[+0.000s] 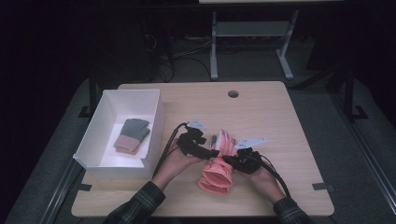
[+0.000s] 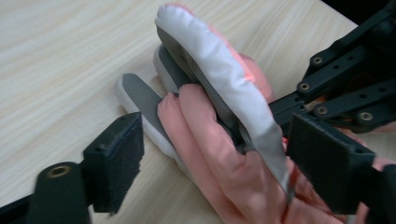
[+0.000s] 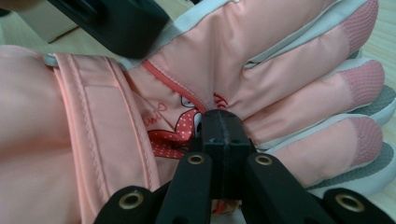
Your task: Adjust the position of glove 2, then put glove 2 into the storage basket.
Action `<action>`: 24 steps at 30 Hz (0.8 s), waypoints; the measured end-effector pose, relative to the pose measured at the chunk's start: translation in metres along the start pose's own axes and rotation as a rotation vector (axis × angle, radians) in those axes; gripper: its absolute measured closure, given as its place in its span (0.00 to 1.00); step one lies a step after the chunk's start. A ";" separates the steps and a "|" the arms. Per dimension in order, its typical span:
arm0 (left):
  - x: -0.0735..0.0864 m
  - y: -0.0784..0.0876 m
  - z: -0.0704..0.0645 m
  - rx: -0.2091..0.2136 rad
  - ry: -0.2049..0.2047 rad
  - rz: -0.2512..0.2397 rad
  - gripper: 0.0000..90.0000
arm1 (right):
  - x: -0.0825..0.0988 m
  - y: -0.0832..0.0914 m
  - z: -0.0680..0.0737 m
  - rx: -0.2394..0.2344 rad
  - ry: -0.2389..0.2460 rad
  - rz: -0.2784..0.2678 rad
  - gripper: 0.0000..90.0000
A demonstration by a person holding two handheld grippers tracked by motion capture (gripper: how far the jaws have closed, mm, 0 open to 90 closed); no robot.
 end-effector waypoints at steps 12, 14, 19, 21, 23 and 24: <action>0.019 -0.029 0.010 0.115 0.112 0.065 0.15 | 0.002 -0.002 -0.001 0.002 0.013 0.001 1.00; 0.021 -0.031 0.011 0.129 0.118 0.073 0.15 | 0.002 -0.002 0.000 0.005 0.009 0.006 1.00; 0.023 -0.034 0.008 0.137 0.106 0.076 0.17 | 0.003 -0.003 -0.001 0.007 0.023 0.002 1.00; 0.024 -0.033 0.008 0.172 0.108 0.081 0.24 | 0.003 -0.003 -0.001 0.006 0.021 0.004 1.00; 0.026 -0.032 0.009 0.199 0.109 0.076 0.31 | 0.003 -0.003 -0.001 0.005 0.020 0.006 1.00; 0.027 -0.032 0.010 0.221 0.117 0.078 0.35 | 0.003 -0.003 -0.002 0.003 0.022 0.006 1.00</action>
Point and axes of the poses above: each handheld gripper's, and its own axes: y roughly backward along the jaws, x roughly out of its underside, z roughly to its left, the point moved 4 cm from there along -y, roughly forward along the jaws, and after that the axes turned 2 degrees about -x, right-handed, at the moved point
